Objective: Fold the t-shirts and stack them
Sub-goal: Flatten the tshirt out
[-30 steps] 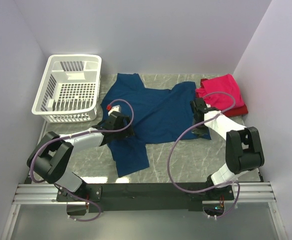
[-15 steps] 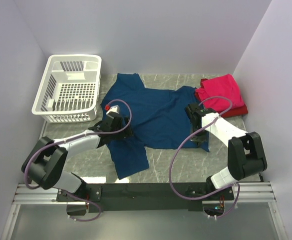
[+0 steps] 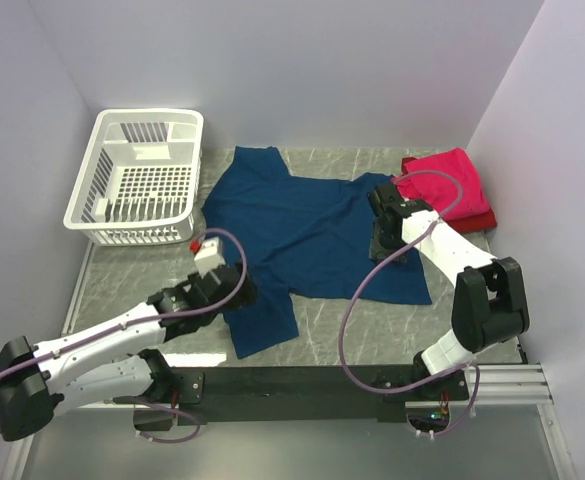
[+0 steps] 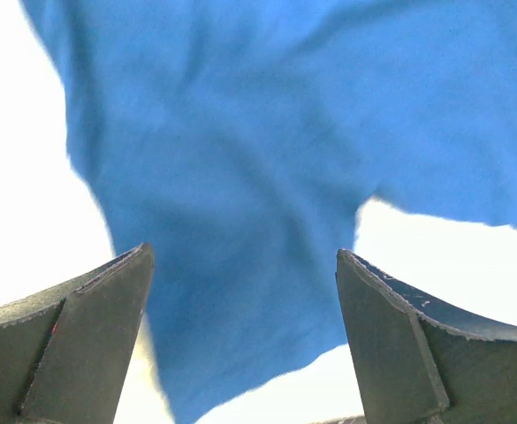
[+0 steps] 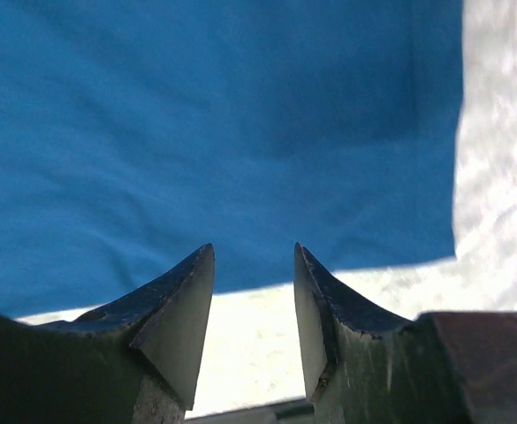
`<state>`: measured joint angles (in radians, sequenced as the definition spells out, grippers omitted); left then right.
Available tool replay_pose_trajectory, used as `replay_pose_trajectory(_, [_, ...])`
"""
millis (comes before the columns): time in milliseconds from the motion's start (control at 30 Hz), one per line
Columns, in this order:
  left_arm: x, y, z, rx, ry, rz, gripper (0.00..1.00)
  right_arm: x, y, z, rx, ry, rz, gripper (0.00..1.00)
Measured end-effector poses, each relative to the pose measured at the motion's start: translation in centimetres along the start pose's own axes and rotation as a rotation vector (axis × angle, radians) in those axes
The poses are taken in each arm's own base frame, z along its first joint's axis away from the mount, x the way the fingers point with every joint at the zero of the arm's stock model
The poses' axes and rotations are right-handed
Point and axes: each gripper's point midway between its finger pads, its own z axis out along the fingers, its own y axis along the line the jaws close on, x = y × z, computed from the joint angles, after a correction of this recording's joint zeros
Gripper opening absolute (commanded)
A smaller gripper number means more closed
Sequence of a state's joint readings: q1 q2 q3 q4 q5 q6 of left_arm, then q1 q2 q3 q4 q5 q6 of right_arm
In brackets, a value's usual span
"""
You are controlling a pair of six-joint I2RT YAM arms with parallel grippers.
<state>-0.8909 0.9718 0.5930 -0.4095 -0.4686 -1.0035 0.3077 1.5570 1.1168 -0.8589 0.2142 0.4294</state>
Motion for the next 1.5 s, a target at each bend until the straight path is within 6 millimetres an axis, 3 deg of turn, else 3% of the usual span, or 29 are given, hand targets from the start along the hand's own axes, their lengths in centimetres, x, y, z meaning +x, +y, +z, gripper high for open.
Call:
replay_pose_trajectory(133, [4.4, 3.2, -1.1, -0.100, 0.095, -0.019, 0.90, -1.9, 1.4, -0.3, -0.066, -0.060, -0.002, 0.47])
replay_pose_trajectory(267, [7.3, 4.6, -2.1, -0.171, 0.167, -0.036, 0.89, -2.7, 2.2, -0.4, -0.123, -0.101, -0.002, 0.46])
replay_pose_trajectory(500, [11.3, 4.3, -3.2, -0.201, 0.282, -0.051, 0.87, -2.7, 1.6, -0.7, -0.183, -0.140, 0.023, 0.46])
replay_pose_trajectory(833, [13.7, 3.1, -3.8, -0.145, 0.361, -0.150, 0.79, -3.2, 1.7, -2.0, -0.235, -0.199, 0.034, 0.45])
replay_pose_trajectory(1067, [14.1, 2.6, -3.5, -0.125, 0.361, -0.183, 0.48, -3.3, 1.5, -2.5, -0.241, -0.219, 0.040, 0.45])
replay_pose_trajectory(1167, [14.3, 3.1, -3.5, -0.136, 0.363, -0.186, 0.20, -3.5, 1.3, -3.0, -0.243, -0.238, 0.043, 0.45])
replay_pose_trajectory(1200, [14.4, 3.3, -3.5, -0.144, 0.363, -0.186, 0.07, -3.5, 1.3, -3.2, -0.243, -0.243, 0.045, 0.45])
replay_pose_trajectory(1233, [14.4, 3.4, -3.5, -0.149, 0.361, -0.188, 0.01, -3.6, 1.2, -3.3, -0.243, -0.248, 0.046, 0.45])
replay_pose_trajectory(1500, [13.1, 3.6, -3.6, -0.173, 0.313, -0.158, 0.01, -2.5, 0.0, -3.1, -0.223, -0.261, 0.063, 0.44])
